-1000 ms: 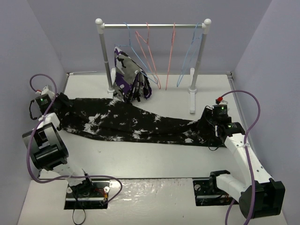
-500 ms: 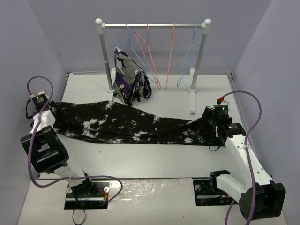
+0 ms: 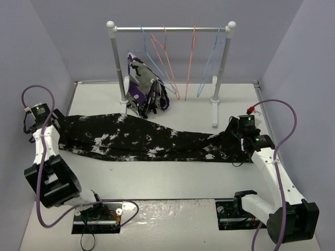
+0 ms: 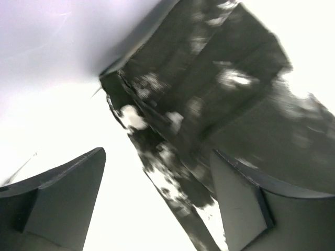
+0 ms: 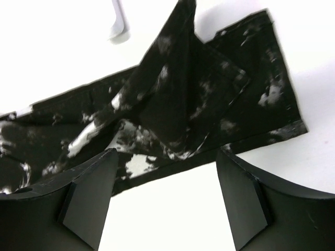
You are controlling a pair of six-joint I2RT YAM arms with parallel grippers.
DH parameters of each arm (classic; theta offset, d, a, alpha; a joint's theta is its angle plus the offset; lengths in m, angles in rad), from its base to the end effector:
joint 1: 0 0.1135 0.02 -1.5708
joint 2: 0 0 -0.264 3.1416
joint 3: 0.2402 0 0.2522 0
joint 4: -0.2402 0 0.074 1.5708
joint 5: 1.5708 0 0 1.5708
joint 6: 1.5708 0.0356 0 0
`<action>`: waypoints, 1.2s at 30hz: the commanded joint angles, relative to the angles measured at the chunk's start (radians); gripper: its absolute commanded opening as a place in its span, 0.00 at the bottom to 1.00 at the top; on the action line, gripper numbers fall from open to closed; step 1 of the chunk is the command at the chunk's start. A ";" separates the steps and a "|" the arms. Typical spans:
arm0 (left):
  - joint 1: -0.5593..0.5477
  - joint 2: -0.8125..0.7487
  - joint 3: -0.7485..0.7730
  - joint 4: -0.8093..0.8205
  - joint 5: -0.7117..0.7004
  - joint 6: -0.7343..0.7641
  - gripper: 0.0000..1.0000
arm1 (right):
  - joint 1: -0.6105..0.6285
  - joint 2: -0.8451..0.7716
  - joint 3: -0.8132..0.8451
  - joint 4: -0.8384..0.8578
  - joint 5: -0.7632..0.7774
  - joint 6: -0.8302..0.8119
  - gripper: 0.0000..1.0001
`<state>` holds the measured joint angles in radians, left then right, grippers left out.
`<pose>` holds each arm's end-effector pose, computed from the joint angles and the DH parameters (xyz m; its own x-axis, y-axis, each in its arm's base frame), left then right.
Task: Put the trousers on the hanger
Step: Fold the trousers at the center of the board.
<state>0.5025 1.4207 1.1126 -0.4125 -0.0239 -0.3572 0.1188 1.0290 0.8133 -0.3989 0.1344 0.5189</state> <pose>0.2752 0.1522 0.2851 -0.3679 -0.6010 -0.7095 -0.6680 0.7016 -0.2480 0.2242 0.0220 0.2829 -0.5015 0.4351 -0.7478 0.2764 0.8996 0.3381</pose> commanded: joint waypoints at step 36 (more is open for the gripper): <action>-0.476 -0.471 -0.276 -0.084 0.051 0.058 0.97 | -0.025 0.509 0.728 0.056 0.133 0.128 0.00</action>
<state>0.0326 0.9507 0.8089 -0.5407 0.0364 -0.3099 0.1037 1.6476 1.3336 -0.4282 0.2994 0.6227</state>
